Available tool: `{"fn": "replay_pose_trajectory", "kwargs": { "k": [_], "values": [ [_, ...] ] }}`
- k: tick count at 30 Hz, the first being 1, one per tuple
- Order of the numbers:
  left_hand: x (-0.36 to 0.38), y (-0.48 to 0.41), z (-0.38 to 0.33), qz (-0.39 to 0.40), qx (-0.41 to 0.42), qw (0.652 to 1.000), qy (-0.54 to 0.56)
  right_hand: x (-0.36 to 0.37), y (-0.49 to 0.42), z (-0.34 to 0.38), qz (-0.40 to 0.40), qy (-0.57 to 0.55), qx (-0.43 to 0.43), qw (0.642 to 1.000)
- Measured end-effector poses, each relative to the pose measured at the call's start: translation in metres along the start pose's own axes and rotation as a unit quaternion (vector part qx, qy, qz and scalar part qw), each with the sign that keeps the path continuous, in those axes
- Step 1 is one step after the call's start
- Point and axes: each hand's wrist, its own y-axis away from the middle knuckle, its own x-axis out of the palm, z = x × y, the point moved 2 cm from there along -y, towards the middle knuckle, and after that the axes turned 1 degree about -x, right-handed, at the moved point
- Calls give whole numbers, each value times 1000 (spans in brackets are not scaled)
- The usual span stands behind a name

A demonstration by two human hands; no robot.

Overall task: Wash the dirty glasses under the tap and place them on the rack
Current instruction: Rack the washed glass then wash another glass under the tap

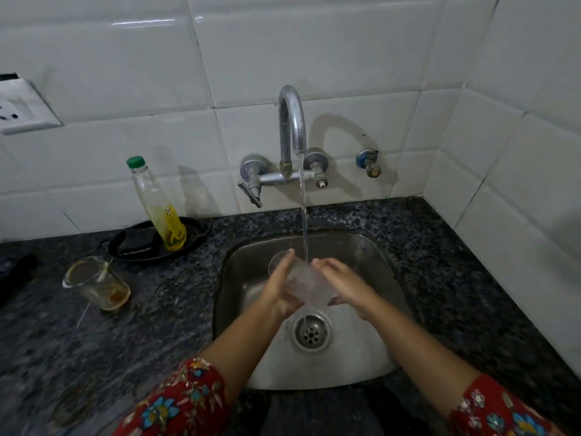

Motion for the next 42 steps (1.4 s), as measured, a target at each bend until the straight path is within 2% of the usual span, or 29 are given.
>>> {"fn": "replay_pose_trajectory", "kwargs": {
  "k": [4, 6, 8, 10, 14, 17, 19, 20, 22, 25, 27, 30, 33, 34, 36, 39, 40, 41, 42],
  "values": [
    [13, 8, 7, -38, -32, 991, 127, 1, 1, 2, 28, 193, -59, 979],
    [20, 8, 7, -68, -37, 983, 169, 10, -4, 2, -7, 318, -122, 940],
    [26, 8, 1, -76, -40, 976, 199, 17, -11, 8, -96, 423, -207, 877],
    [28, 2, -10, -82, -47, 969, 227, 18, -21, 16, -124, 446, -268, 845],
    [28, -4, -37, -69, -9, 962, 266, 15, -25, 17, -71, 467, -358, 805],
    [24, -4, -39, -55, 8, 967, 250, 11, -18, 13, -53, 474, -411, 777],
    [21, -7, -38, -56, 15, 967, 248, 7, -22, 21, -64, 486, -417, 766],
    [18, -11, -38, -63, 19, 965, 253, 6, -25, 26, -70, 488, -400, 773],
    [18, -15, -38, -75, 39, 971, 226, 5, -28, 35, -84, 479, -329, 809],
    [18, -29, -38, -189, 135, 966, 115, 7, -28, 41, -116, 527, -197, 818],
    [27, -27, -42, -226, 172, 958, 39, 6, -29, 42, -117, 490, -120, 855],
    [33, -26, -47, -152, 138, 978, -26, 0, -33, 46, -47, 333, -60, 940],
    [29, -20, -45, -57, 106, 992, -40, -8, -34, 43, 59, 136, 20, 989],
    [30, -16, -43, -18, 100, 995, -13, -8, -33, 39, 98, 54, 53, 992],
    [30, -12, -42, 45, 101, 993, 38, -6, -30, 29, 166, -102, 88, 977],
    [26, -9, -43, 115, 119, 985, 40, -3, -24, 17, 234, -318, 110, 912],
    [24, -9, -43, 113, 118, 986, 36, -2, -23, 17, 235, -335, 114, 905],
    [25, -9, -44, 94, 121, 988, 31, -1, -23, 17, 215, -311, 114, 919],
    [27, -8, -45, 70, 128, 989, 19, 1, -24, 18, 172, -248, 104, 948]
  ]
}}
